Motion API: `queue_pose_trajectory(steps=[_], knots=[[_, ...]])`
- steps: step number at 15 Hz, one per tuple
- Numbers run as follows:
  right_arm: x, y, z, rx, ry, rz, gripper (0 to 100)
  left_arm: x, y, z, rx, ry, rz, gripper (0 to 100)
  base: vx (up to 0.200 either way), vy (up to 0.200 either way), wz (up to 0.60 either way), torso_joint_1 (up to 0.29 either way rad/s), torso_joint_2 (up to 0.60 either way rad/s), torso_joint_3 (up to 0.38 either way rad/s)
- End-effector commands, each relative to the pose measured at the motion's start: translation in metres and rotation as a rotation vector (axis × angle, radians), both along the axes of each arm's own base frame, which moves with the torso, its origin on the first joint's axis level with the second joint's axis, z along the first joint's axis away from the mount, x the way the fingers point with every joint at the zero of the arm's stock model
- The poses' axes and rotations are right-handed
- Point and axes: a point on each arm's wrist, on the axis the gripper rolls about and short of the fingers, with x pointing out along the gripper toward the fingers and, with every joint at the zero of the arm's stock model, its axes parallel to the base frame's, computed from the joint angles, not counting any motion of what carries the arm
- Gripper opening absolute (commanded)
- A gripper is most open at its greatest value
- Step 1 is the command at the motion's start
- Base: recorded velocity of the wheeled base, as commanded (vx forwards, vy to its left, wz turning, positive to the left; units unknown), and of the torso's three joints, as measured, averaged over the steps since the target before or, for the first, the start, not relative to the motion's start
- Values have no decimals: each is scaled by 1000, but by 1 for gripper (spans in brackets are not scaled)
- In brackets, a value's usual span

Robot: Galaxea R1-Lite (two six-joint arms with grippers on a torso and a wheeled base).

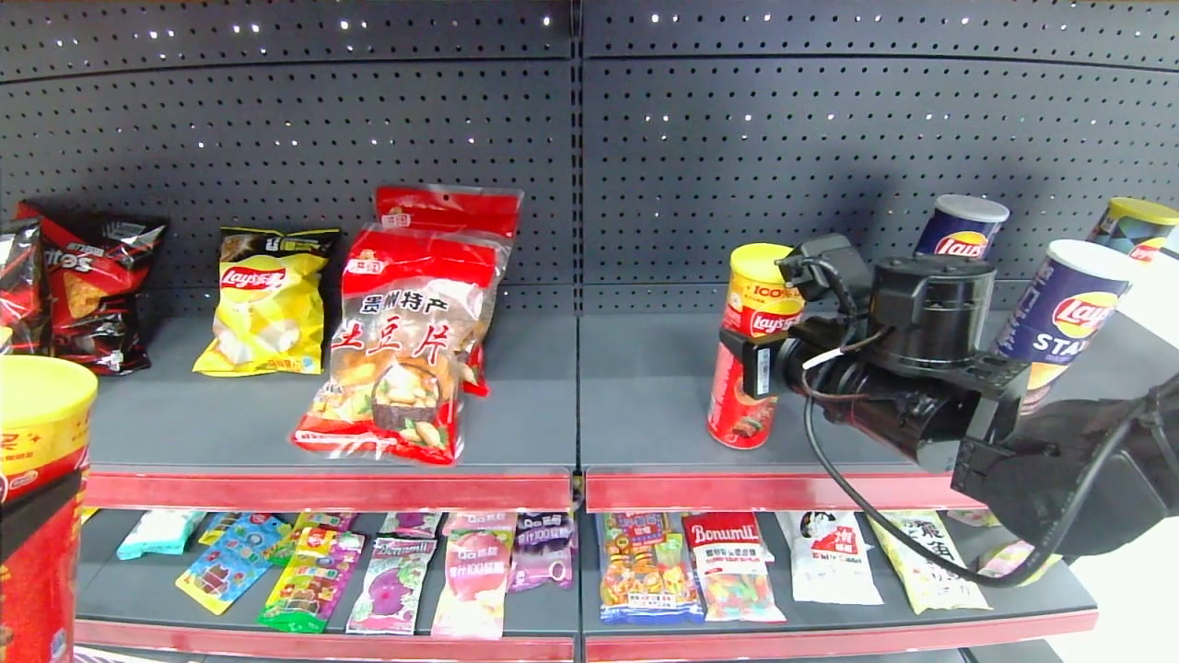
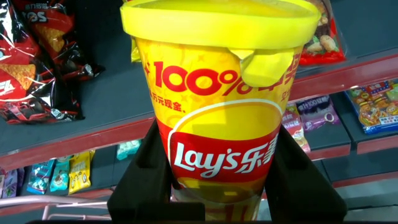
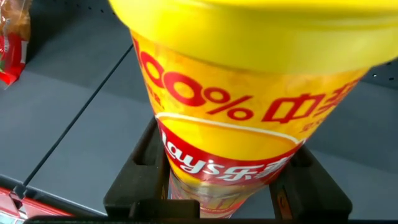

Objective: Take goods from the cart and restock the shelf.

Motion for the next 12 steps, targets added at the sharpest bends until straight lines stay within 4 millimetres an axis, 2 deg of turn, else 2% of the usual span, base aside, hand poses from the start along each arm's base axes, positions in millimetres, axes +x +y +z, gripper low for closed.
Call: queue_pose_trajectory(steps=[1, 2, 8, 12], knots=[[-1, 0, -1, -4, 3, 3, 0, 0, -1, 0, 0, 1, -9, 0, 0, 0, 0, 0, 0, 0], [-4, 1, -2, -6, 7, 10, 100, 0, -1, 0, 0, 1, -12, 0, 0, 0, 0, 0, 0, 0], [-10, -1, 3, 2, -1, 14, 100, -1, -1, 0, 1, -3, -12, 0, 0, 0, 0, 0, 0, 0], [-22, -7, 8, 8, -9, 17, 100, -1, -1, 0, 1, -3, -13, 0, 0, 0, 0, 0, 0, 0]])
